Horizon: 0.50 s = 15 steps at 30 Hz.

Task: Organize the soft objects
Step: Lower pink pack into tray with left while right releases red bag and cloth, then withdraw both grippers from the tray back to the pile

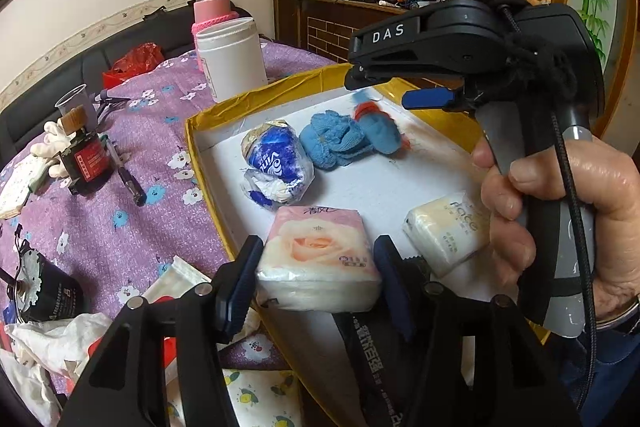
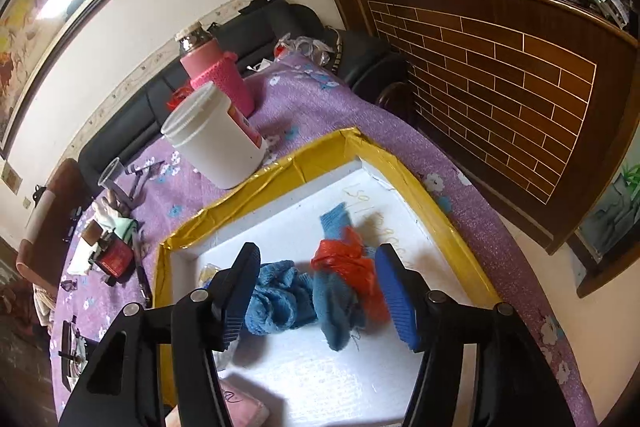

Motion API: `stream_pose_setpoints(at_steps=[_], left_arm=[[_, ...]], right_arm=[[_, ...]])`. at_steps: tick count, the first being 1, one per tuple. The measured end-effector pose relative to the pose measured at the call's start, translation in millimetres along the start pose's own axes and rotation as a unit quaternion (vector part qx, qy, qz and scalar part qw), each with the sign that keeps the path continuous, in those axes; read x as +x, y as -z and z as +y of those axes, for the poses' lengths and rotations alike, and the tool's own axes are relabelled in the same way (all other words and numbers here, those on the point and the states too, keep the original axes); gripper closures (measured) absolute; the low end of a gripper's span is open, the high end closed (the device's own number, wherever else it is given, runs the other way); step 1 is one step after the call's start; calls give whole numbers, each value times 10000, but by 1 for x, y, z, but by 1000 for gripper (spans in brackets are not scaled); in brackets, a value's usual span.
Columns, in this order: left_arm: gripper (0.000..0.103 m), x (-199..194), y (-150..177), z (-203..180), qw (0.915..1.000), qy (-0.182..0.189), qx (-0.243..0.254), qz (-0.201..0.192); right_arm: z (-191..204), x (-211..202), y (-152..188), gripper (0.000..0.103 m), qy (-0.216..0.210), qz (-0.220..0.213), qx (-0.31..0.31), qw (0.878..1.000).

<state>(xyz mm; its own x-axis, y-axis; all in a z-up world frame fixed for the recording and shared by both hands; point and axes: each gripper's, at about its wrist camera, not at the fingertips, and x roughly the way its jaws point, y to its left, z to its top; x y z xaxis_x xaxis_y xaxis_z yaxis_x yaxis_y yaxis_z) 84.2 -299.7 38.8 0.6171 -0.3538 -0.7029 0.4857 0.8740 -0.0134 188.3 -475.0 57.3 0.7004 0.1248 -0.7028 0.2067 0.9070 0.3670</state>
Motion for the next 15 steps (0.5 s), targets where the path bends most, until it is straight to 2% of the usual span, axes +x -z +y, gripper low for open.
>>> stream_pose_setpoints(at_steps=[11, 15], left_arm=[[42, -18, -7, 1, 9997, -91, -33, -209], [41, -30, -16, 5, 9998, -13, -198, -60]], right_arm=[[10, -22, -2, 39, -351, -394, 5, 9986], [17, -24, -1, 39, -437, -420, -77, 9981]])
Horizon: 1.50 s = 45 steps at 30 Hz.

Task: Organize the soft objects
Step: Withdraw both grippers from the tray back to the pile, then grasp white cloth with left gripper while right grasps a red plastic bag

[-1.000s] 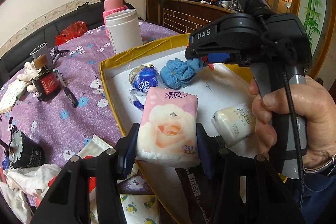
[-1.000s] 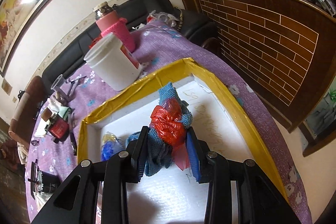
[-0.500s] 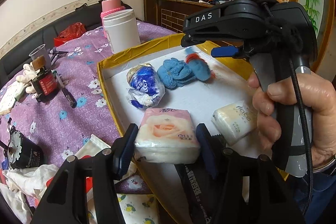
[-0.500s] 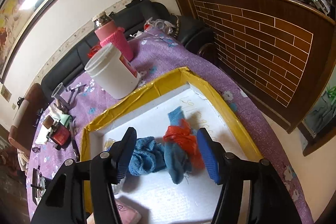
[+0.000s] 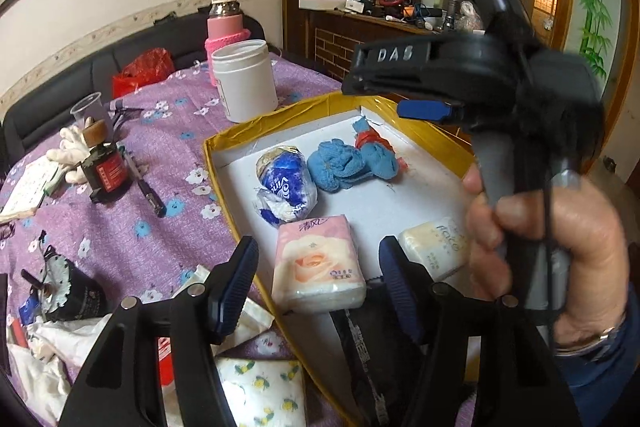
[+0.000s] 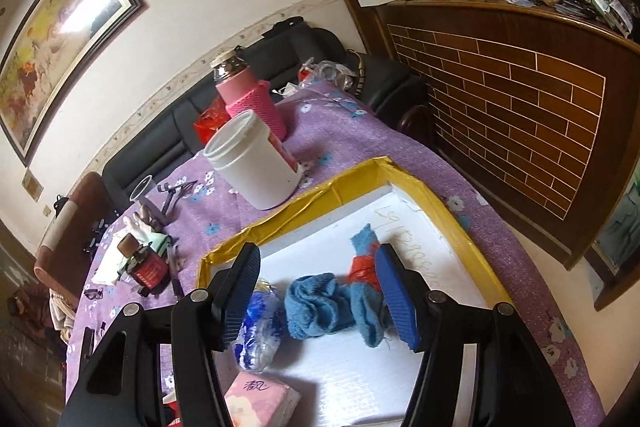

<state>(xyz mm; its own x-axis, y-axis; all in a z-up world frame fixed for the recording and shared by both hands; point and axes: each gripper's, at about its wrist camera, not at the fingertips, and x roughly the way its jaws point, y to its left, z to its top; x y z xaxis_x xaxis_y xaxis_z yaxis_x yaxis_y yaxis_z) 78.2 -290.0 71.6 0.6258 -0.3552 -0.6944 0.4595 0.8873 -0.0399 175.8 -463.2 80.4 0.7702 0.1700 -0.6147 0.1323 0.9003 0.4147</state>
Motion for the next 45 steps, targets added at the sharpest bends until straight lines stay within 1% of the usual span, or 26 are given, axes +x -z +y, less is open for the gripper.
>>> stream_pose_setpoints(at_steps=[1, 4, 7, 9, 12, 14, 17, 19, 21, 22, 24, 26, 27, 29, 31, 33, 34, 35, 36, 37, 39, 40, 41, 42, 43, 45], left_arm=[[41, -5, -1, 2, 10000, 57, -58, 15], [36, -23, -3, 11, 9999, 73, -140, 47], [35, -39, 1, 21, 9997, 24, -206, 105], [35, -55, 8, 35, 9994, -21, -322, 130], [31, -78, 27, 63, 9983, -272, -510, 104], [30, -92, 46, 89, 9960, -468, -755, 117], [30, -110, 78, 136, 9883, -804, -1280, 209], [30, -119, 101, 169, 9795, -1002, -1712, 347], [30, -123, 117, 192, 9729, -1131, -1972, 431], [30, -125, 127, 205, 9680, -1272, -2114, 468], [30, -121, 136, 219, 9617, -1431, -2274, 547], [30, -114, 140, 229, 9581, -1488, -2373, 592], [30, -111, 141, 231, 9570, -1528, -2389, 616], [30, -98, 140, 234, 9575, -1560, -2335, 658], [30, -85, 140, 235, 9581, -1583, -2254, 788], [41, -80, 143, 235, 9576, -1671, -2217, 766], [49, -78, 145, 236, 9576, -1685, -2207, 770], [61, -79, 144, 234, 9585, -1729, -2160, 692], [71, -81, 144, 233, 9596, -1699, -2149, 647], [85, -81, 143, 232, 9614, -1642, -2124, 603], [86, -85, 142, 229, 9625, -1671, -2078, 499], [87, -88, 141, 229, 9619, -1728, -2075, 429], [87, -92, 141, 229, 9613, -1750, -2104, 321], [87, -99, 140, 231, 9603, -1752, -2165, 177], [87, -105, 140, 234, 9589, -1759, -2228, 30], [87, -112, 139, 238, 9563, -1760, -2328, -144]], right_arm=[[1, 0, 0, 39, -17, -2, -18, 10000], [5, -2, 2, 39, -40, -28, -81, 10000], [10, -2, 4, 39, -45, -49, -186, 9998], [15, -1, 6, 39, -50, -34, -286, 9996], [19, -1, 9, 39, -69, -45, -343, 9994], [19, 0, 10, 39, -82, -52, -356, 9993], [19, 1, 10, 39, -113, -21, -339, 9994], [20, 2, 11, 39, -139, -12, -349, 9993], [23, 1, 13, 39, -189, -12, -384, 9991], [24, 0, 13, 39, -212, -15, -405, 9990], [31, -2, 16, 39, -286, -37, -519, 9982], [38, -4, 18, 39, -368, -75, -630, 9973], [44, -6, 20, 39, -480, -102, -742, 9960], [53, -10, 24, 39, -671, -133, -865, 9939], [64, -16, 28, 39, -961, -183, -1050, 9897], [77, -22, 34, 39, -1380, -191, -1272, 9820], [84, -25, 38, 38, -1522, -177, -1362, 9788], [92, -28, 43, 38, -1721, -148, -1483, 9737], [104, -32, 50, 35, -2022, -73, -1690, 9646], [112, -34, 55, 32, -2170, -24, -1830, 9589], [142, -38, 78, 29, -2657, 238, -2373, 9341], [151, -39, 86, 29, -2808, 336, -2540, 9249], [167, -41, 103, 29, -3077, 539, -2832, 9067], [177, -42, 114, 29, -3233, 690, -3017, 8942], [190, -43, 130, 29, -3370, 877, -3293, 8777], [209, -42, 157, 29, -3296, 1145, -3770, 8580]])
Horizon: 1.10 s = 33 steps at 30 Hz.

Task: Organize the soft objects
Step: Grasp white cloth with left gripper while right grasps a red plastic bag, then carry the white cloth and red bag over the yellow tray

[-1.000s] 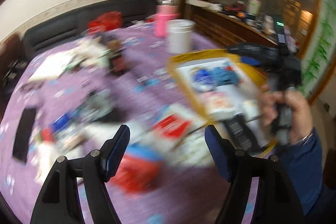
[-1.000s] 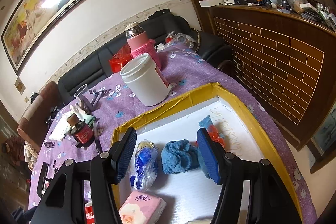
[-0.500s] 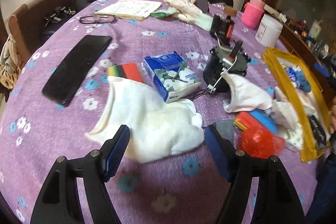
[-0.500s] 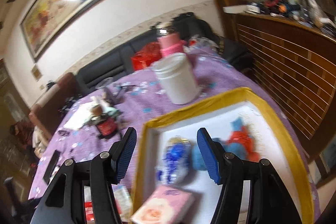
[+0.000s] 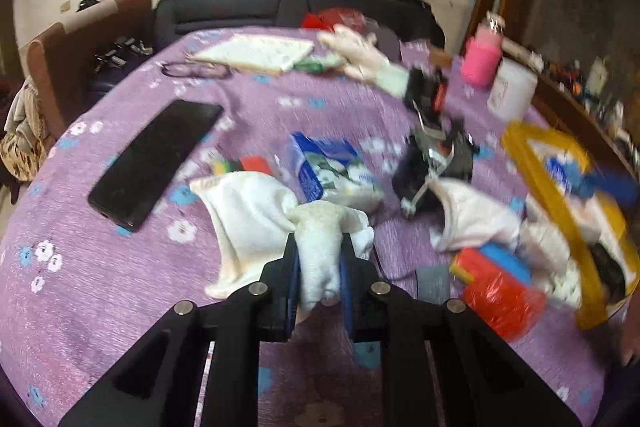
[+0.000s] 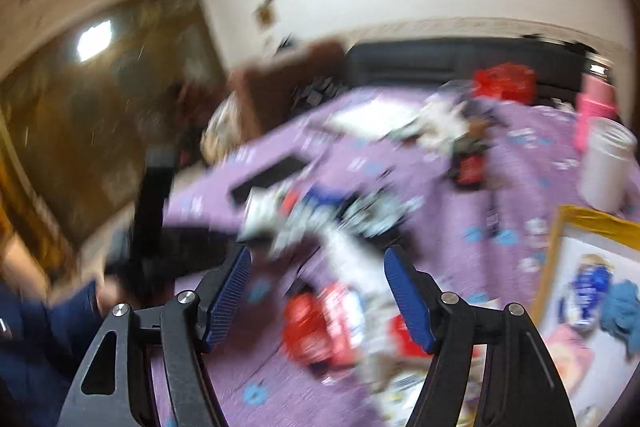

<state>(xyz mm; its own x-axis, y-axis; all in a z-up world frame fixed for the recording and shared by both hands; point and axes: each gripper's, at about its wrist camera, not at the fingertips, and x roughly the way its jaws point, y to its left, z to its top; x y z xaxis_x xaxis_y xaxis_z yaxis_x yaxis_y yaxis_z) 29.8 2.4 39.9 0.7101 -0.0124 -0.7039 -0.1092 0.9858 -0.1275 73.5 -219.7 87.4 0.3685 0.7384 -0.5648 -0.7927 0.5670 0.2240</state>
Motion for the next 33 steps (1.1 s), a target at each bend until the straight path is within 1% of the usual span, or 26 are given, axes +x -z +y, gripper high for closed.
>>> stream_pose_setpoints(at_steps=[2, 3, 4, 5, 6, 7, 9, 10, 13, 16, 19, 20, 24, 26, 28, 33], left_arm=[[87, -4, -2, 5, 9999, 53, -122, -72], [87, -4, -3, 5, 9998, 59, -146, -92], [87, -6, -3, 6, 9998, 67, -168, -127], [87, -7, -4, 6, 9996, 99, -175, -176], [87, -9, -4, 6, 9995, 119, -174, -218], [87, -12, -5, 5, 9994, 134, -156, -276], [87, -14, -4, 1, 9993, 148, -68, -331], [87, -14, -4, -2, 9993, 152, -26, -336], [87, -17, -2, -7, 9991, 177, 88, -379], [87, -20, -1, -13, 9985, 241, 217, -433], [87, -23, 2, -23, 9975, 309, 419, -488], [87, -25, 3, -26, 9970, 313, 488, -517], [87, -31, 7, -40, 9938, 327, 817, -679], [87, -34, 10, -47, 9918, 299, 986, -756], [86, -35, 12, -51, 9908, 313, 1061, -783], [87, -35, 12, -51, 9908, 259, 1066, -797]], right_arm=[[15, 15, 7, 35, -49, 321, -233, 9992], [22, 28, 12, 39, -17, 598, -340, 9976], [24, 33, 17, 39, 68, 710, -390, 9967], [26, 43, 22, 39, 220, 908, -464, 9945], [25, 50, 25, 45, 301, 1040, -498, 9929], [25, 56, 29, 55, 397, 1168, -543, 9909], [23, 69, 40, 64, 457, 1442, -615, 9866], [24, 74, 44, 66, 492, 1542, -656, 9846], [28, 71, 42, 69, 520, 1443, -785, 9850], [25, 55, 32, 69, 317, 1043, -591, 9923], [7, 39, 19, 69, 385, 495, -128, 9980], [-4, 33, 16, 69, 412, 334, 138, 9985], [-25, 16, 10, 69, 507, -154, 608, 9967], [-27, 10, 8, 69, 608, -313, 687, 9953], [-25, 7, 6, 69, 622, -372, 731, 9947], [-27, 7, 4, 69, 665, -348, 778, 9941]])
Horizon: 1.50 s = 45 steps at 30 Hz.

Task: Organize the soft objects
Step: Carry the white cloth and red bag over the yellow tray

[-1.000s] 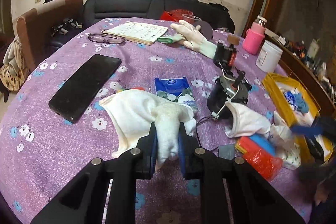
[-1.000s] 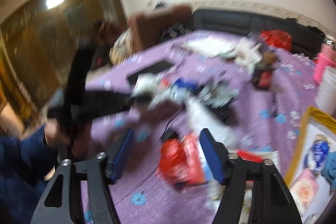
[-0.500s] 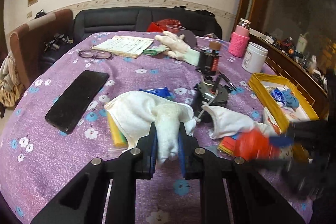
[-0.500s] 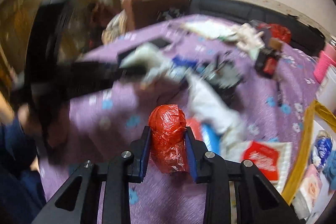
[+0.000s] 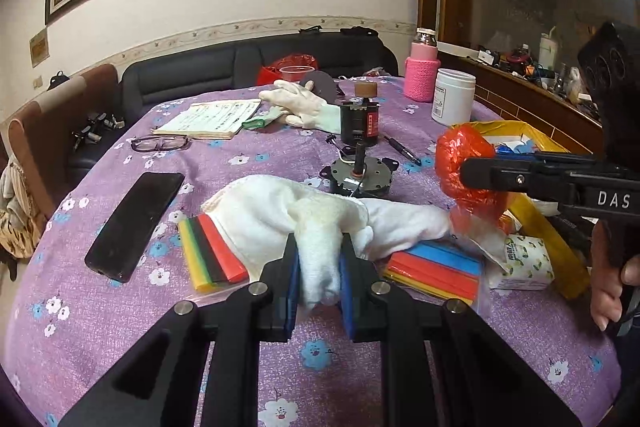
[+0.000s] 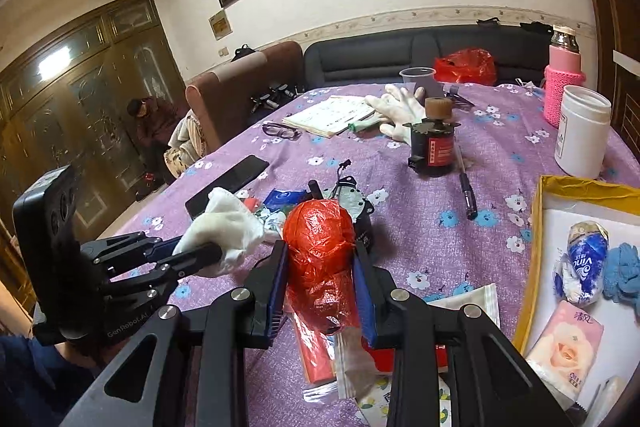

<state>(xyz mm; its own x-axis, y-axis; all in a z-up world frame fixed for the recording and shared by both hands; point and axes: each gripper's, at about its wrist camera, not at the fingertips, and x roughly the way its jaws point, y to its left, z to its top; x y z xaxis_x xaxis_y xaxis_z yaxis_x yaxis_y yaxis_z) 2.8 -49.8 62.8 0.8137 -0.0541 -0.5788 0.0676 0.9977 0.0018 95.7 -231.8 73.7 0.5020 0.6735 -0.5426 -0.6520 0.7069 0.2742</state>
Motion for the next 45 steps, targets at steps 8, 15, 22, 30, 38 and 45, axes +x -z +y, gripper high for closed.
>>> stream_pose_setpoints(at_steps=[8, 15, 22, 30, 38, 45], left_arm=[[87, 2, 1, 0, 10000, -22, 5, 20], [87, 4, 2, 1, 10000, -7, -37, 64], [86, 3, -2, -1, 9995, 86, -176, 232], [86, -6, -17, -32, 9991, 310, -73, 274], [86, -2, -48, -96, 9953, 898, 271, 246], [86, 11, -61, -150, 9899, 1262, 543, 337]], right_arm=[[-3, 1, 0, 69, 38, 19, 47, 10000], [-15, -3, -3, 69, 126, -35, 224, 9997], [-35, -14, -7, 69, 56, -131, 670, 9977], [-48, -42, -14, 69, -177, -512, 990, 9936], [-90, -68, -15, 69, 144, -742, 1661, 9832], [-121, -84, -10, 70, 486, -797, 2161, 9719]])
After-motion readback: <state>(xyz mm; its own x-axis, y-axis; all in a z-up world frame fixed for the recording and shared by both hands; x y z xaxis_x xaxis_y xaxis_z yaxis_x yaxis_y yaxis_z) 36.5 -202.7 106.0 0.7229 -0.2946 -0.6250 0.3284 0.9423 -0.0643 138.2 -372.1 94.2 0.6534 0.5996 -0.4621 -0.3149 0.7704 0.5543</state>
